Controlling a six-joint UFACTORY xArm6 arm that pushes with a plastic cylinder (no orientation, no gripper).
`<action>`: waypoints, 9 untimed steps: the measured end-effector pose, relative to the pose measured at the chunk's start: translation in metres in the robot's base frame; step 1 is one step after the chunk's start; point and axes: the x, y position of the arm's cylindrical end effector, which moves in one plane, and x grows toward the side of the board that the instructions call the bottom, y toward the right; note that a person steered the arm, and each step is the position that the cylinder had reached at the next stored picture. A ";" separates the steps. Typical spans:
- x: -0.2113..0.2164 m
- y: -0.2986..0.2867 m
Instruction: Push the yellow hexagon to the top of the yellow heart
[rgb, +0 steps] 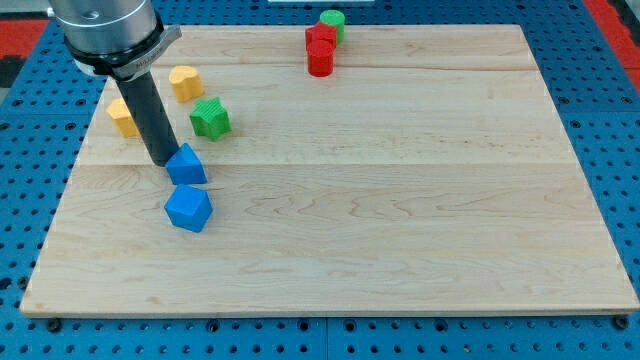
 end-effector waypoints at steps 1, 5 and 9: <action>-0.001 0.011; -0.016 -0.028; -0.091 -0.038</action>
